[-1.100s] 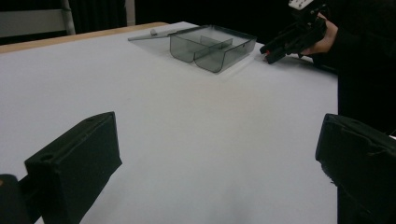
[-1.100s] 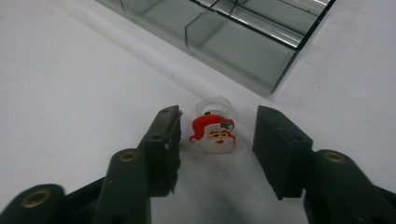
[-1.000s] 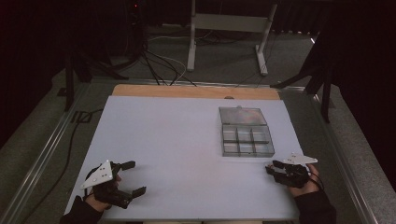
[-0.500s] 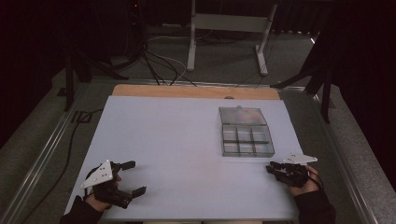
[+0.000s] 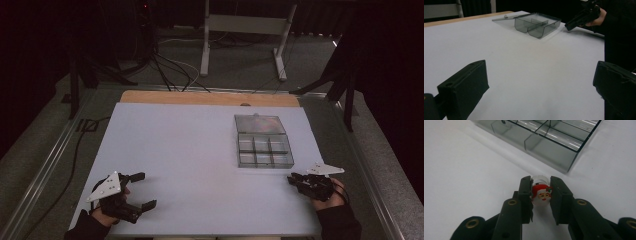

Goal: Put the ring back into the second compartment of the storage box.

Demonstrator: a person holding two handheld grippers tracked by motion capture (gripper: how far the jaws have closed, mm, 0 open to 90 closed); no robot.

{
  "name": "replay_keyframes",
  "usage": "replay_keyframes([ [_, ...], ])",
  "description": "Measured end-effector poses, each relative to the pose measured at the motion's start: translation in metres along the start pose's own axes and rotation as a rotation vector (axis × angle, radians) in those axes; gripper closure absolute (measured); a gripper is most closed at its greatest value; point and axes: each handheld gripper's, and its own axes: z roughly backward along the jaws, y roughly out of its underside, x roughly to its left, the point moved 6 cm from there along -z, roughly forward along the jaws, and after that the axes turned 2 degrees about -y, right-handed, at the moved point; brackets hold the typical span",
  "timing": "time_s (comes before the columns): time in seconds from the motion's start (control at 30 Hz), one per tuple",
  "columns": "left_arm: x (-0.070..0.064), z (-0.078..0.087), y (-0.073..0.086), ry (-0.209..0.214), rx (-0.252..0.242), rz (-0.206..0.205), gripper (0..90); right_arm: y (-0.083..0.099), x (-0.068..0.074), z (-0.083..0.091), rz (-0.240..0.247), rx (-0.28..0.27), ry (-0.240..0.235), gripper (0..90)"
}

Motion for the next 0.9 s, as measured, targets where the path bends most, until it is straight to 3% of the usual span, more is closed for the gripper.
replay_keyframes([
  [0.9, 0.0, 0.0, 0.0, 0.002, 0.003, -0.005, 0.3, -0.021, 0.016, 0.017, -0.022, -0.016, -0.009, 71.6],
])
